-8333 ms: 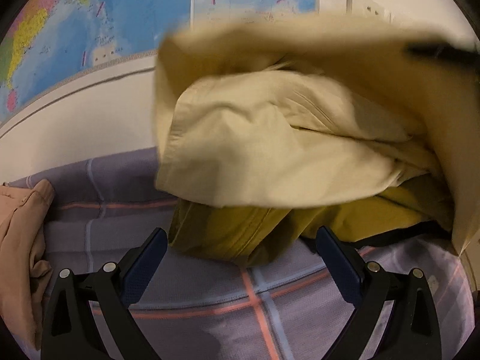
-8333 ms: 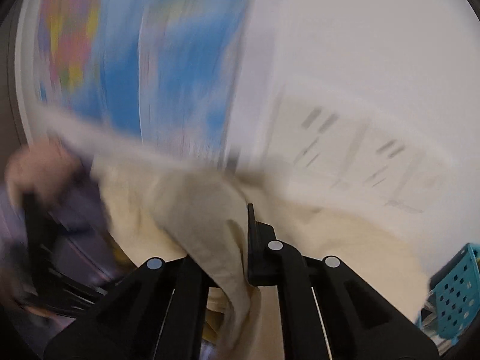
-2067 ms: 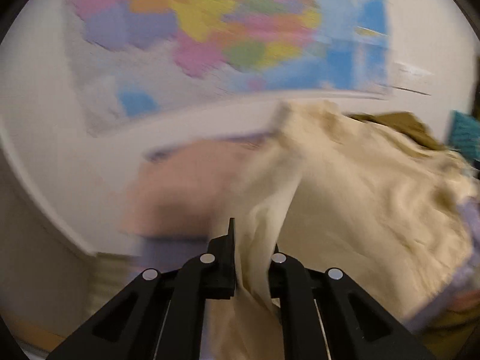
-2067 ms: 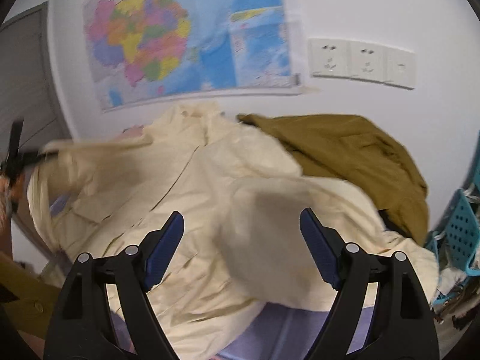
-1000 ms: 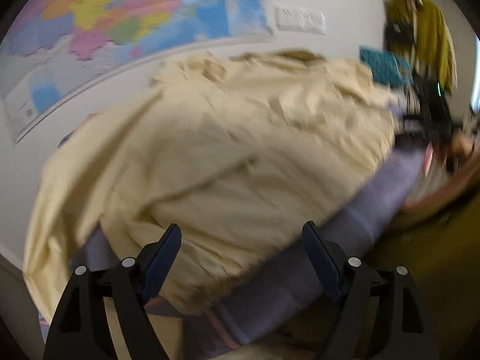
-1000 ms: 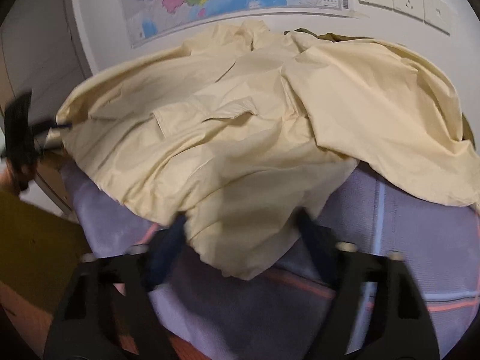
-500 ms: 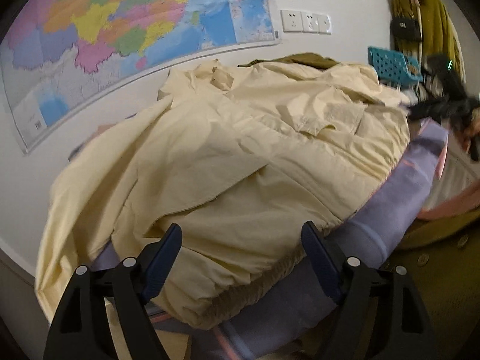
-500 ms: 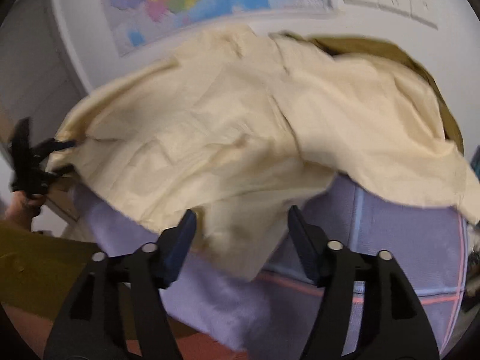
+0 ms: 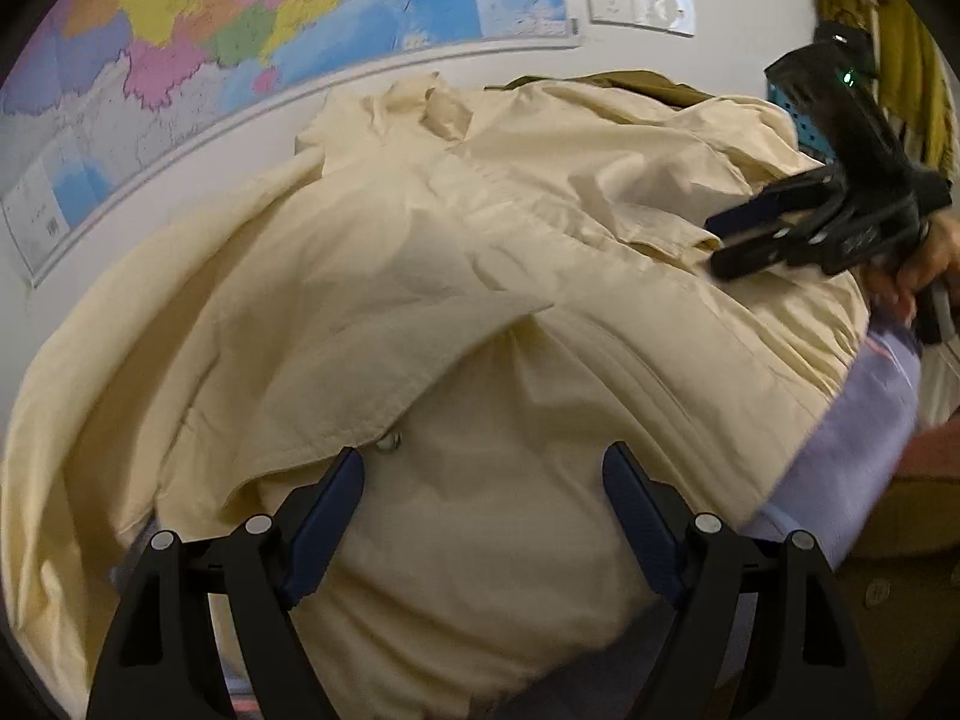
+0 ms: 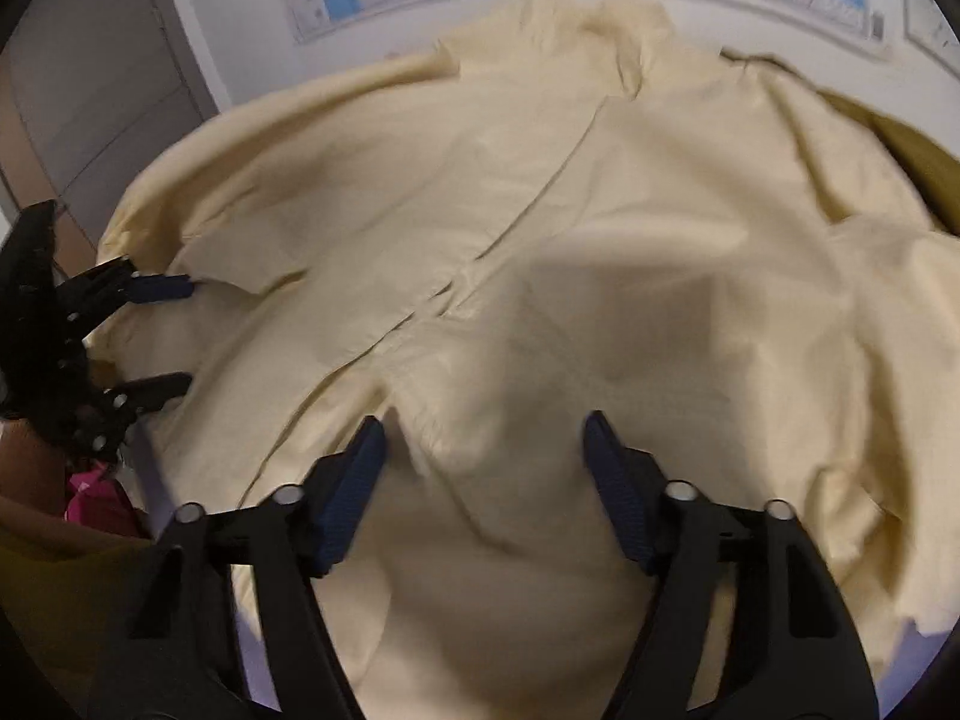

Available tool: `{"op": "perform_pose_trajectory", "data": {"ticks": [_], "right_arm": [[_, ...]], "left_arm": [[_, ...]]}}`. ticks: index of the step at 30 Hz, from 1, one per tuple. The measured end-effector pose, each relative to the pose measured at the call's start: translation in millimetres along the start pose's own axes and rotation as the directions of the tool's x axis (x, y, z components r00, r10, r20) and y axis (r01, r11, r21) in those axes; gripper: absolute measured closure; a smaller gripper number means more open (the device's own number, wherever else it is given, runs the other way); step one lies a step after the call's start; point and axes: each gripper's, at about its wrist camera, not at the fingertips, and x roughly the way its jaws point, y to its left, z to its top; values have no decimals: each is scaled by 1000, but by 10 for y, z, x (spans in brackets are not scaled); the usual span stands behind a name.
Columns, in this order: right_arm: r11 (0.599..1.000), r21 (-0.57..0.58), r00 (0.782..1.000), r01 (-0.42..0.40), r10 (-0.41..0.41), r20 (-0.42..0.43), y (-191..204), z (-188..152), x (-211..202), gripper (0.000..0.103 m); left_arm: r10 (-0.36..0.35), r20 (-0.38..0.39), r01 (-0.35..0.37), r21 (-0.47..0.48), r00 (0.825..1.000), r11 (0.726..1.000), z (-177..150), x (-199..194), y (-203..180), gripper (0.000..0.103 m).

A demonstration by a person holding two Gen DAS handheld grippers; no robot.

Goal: Fold large clothes

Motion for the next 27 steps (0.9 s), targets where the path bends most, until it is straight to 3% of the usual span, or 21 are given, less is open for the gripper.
{"op": "perform_pose_trajectory", "data": {"ticks": [4, 8, 11, 14, 15, 16, 18, 19, 22, 24, 27], "right_arm": [[998, -45, 999, 51, -51, -9, 16, 77, 123, 83], [993, -25, 993, 118, -117, 30, -71, 94, 38, 90], [994, 41, 993, 106, -108, 42, -193, 90, 76, 89], [992, 20, 992, 122, -122, 28, -124, 32, 48, 79], [994, 35, 994, 101, -102, 42, -128, 12, -37, 56], [996, 51, 994, 72, -76, 76, -138, -41, -204, 40], [997, 37, 984, 67, -72, 163, -130, -184, -584, 35], [997, 39, 980, 64, -70, 185, -135, -238, -724, 26], [993, 99, 966, 67, -90, 241, -269, -534, -1163, 24], [982, 177, 963, 67, -110, 244, -410, -766, -1341, 20], [933, 356, 973, -54, -32, 229, -739, -1196, -1383, 17]], "left_arm": [[-7, -14, 7, -28, 1000, 1000, 111, 162, 37, 24], [11, -14, -11, -39, 1000, 999, 240, 272, 29, 25], [36, -8, -37, -89, 999, 995, 321, 343, 39, 25], [53, -18, -54, -67, 998, 996, 261, 347, -14, 24], [54, -8, -55, -49, 998, 997, 204, 288, -35, 24], [41, 2, -41, -37, 999, 998, 154, 233, -46, 24], [4, 50, -3, -22, 999, 1000, -11, 13, -28, 24], [-12, 68, 13, -24, 998, 1000, -66, -70, -1, 24], [-55, 139, 64, -60, 989, 996, -292, -415, 119, 23], [-41, 164, 60, -116, 986, 991, -425, -593, 247, 21], [-40, 171, 80, -232, 984, 969, -559, -701, 481, 18]]}}
